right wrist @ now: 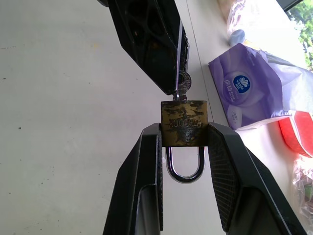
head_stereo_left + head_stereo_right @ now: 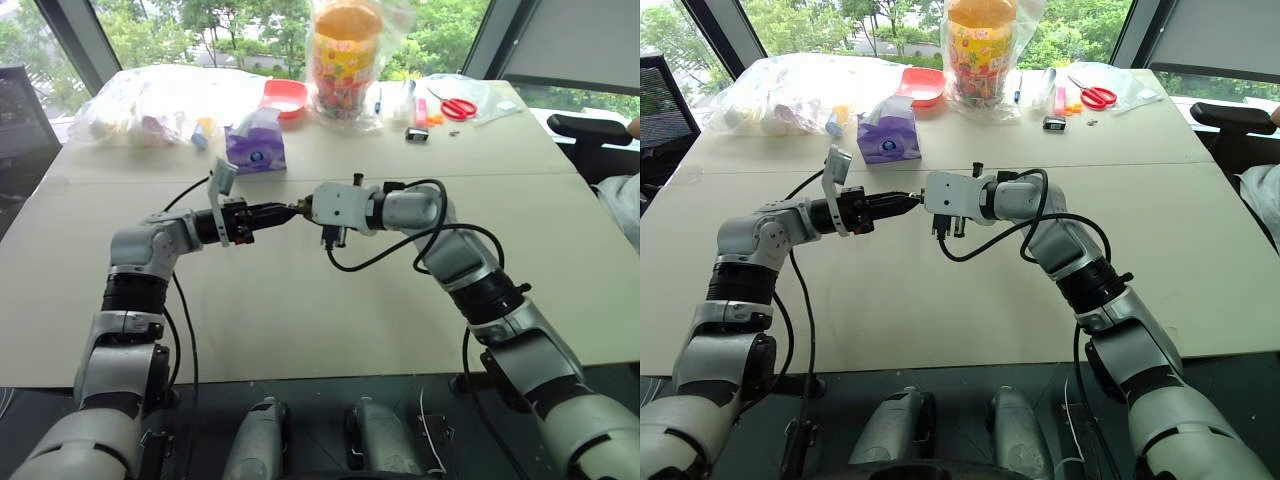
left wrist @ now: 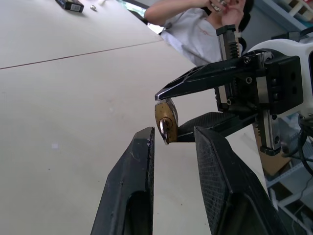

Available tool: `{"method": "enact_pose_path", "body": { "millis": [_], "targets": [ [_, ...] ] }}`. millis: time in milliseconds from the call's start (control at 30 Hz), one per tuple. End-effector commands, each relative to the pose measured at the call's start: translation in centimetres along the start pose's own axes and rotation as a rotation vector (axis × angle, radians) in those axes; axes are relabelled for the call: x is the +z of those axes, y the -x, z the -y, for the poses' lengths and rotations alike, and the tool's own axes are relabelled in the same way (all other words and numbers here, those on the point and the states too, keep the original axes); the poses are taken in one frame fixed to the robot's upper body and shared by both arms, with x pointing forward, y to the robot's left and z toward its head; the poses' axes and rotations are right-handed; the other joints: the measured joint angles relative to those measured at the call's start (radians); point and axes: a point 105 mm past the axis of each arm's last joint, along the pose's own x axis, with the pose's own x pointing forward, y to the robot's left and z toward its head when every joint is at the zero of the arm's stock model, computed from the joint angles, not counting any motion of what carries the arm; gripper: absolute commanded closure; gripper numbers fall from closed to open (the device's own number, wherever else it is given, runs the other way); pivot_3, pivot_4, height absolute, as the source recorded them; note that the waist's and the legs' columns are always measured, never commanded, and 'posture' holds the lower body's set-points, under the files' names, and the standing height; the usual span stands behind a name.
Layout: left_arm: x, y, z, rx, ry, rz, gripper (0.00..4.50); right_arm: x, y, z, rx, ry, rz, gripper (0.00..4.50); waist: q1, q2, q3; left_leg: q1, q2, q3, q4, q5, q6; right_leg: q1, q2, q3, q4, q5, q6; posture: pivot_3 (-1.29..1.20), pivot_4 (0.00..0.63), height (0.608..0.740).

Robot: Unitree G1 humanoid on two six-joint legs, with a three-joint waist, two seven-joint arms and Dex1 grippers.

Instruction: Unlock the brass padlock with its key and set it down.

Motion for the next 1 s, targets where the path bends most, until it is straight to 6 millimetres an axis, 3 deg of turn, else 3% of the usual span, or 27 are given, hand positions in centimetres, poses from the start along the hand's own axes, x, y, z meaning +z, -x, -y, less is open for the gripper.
{"method": "enact_pose_path", "body": {
  "millis": [33, 267, 500, 667, 833, 933, 1000],
  "targets": [
    [1.4, 0.1, 0.3, -0.010, -0.035, 0.043, 4.49, 1.5, 0.6, 1.2, -0.045, 0.045, 0.043, 3.78, 0.000, 0.000, 0.000, 0.000, 0.000, 0.000, 0.000, 0.000, 0.000, 0.000, 0.000, 0.000, 0.000, 0.000, 0.000, 0.00, 0.150, 0.740],
    [1.2, 0.0, -0.3, 0.045, -0.081, 0.021, 4.49, 1.5, 0.6, 1.0, -0.033, 0.045, 0.040, 3.78, 0.000, 0.000, 0.000, 0.000, 0.000, 0.000, 0.000, 0.000, 0.000, 0.000, 0.000, 0.000, 0.000, 0.000, 0.000, 0.00, 0.150, 0.740],
    [0.0, -1.6, -0.8, 0.131, -0.593, -0.174, 4.49, 1.5, 0.4, 0.3, -0.006, 0.042, 0.041, 3.78, 0.003, 0.000, 0.000, 0.000, 0.000, 0.000, 0.000, 0.000, 0.000, 0.000, 0.000, 0.000, 0.000, 0.000, 0.000, 0.00, 0.150, 0.740],
    [-0.2, -2.5, 0.3, 0.062, -0.730, -0.189, 4.49, 1.4, 0.4, 0.0, 0.001, 0.036, 0.035, 3.78, -0.001, 0.000, 0.000, 0.000, 0.000, 0.000, 0.000, 0.000, 0.000, 0.000, 0.000, 0.000, 0.000, 0.000, 0.000, 0.00, 0.150, 0.740],
    [-0.3, -1.3, 1.5, -0.025, -0.264, -0.154, 4.49, 1.3, 0.5, 0.4, -0.020, 0.042, 0.030, 3.78, -0.003, 0.000, 0.000, 0.000, 0.000, 0.000, 0.000, 0.000, 0.000, 0.000, 0.001, 0.000, 0.000, 0.000, 0.000, 0.00, 0.150, 0.740],
    [0.6, -0.1, 1.6, -0.040, -0.123, -0.106, 4.49, 1.4, 0.5, 0.7, -0.040, 0.054, 0.030, 3.78, -0.005, 0.000, 0.000, 0.000, 0.000, 0.000, 0.000, 0.000, 0.000, -0.001, 0.001, 0.000, 0.001, 0.000, 0.000, 0.00, 0.150, 0.740],
    [0.9, 0.1, 1.2, -0.011, -0.090, -0.088, 3.92, 1.5, 0.5, 0.9, -0.052, 0.065, 0.032, 3.78, -0.001, 0.000, 0.000, 0.000, 0.000, 0.000, 0.000, 0.000, 0.000, -0.001, 0.001, 0.000, 0.002, 0.000, 0.000, 0.00, 0.150, 0.740]
  ]
}}
